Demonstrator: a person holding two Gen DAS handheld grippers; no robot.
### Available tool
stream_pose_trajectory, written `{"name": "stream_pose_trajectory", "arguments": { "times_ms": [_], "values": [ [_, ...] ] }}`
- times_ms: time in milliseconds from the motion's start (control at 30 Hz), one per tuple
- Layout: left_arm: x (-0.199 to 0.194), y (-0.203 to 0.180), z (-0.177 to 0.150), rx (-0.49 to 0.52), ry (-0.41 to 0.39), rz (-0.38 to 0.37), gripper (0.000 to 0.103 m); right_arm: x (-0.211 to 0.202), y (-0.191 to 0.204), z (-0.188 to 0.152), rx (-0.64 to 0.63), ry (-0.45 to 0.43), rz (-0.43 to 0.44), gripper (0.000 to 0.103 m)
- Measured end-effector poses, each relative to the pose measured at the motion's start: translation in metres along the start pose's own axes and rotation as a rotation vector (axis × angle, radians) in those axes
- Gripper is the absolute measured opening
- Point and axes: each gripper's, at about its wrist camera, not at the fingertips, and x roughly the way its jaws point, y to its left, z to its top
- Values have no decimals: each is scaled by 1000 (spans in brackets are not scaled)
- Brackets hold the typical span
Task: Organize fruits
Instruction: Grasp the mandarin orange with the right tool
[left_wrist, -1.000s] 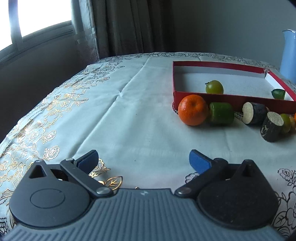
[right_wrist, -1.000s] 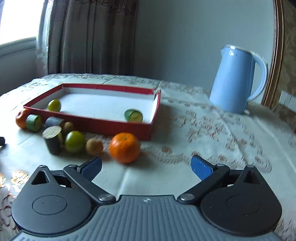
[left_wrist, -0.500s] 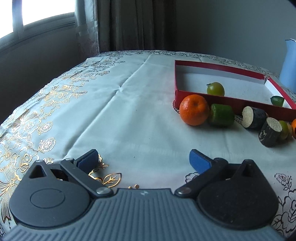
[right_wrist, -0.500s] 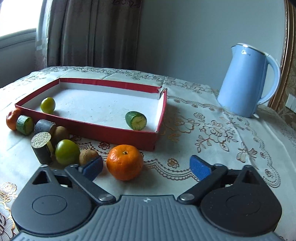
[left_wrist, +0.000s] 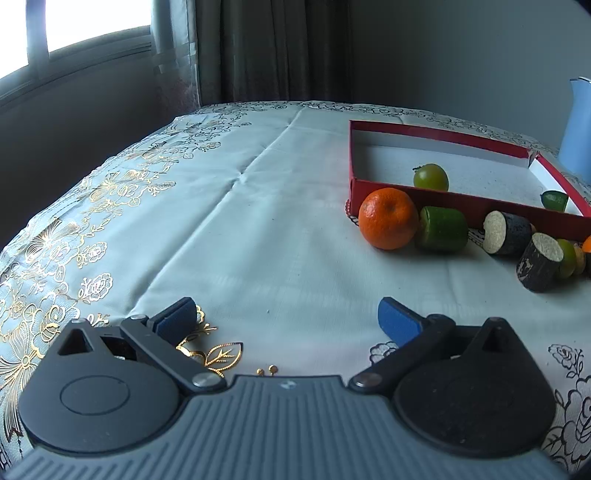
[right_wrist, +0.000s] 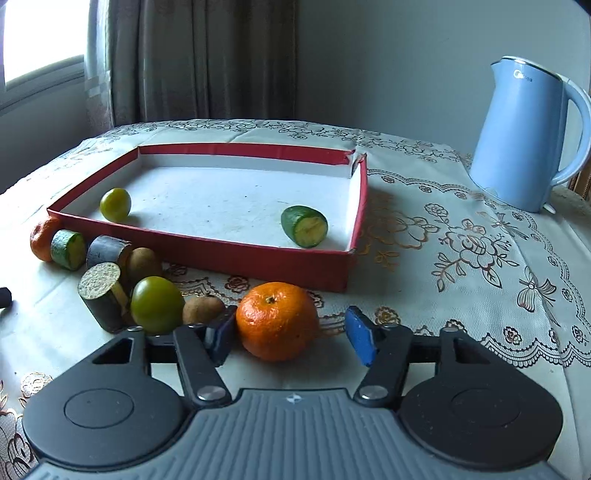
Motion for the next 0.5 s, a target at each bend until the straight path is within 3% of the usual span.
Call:
{"name": "stream_pose_trajectory", "arguments": {
  "times_ms": [200,500],
  "values": [
    [0,0,0,-3,0,-2,103,-1,4,0,6,-9,19,43],
    [-1,1,0,-3,0,-2,103,-7,-1,-3,48,-46,21,43]
  ]
}}
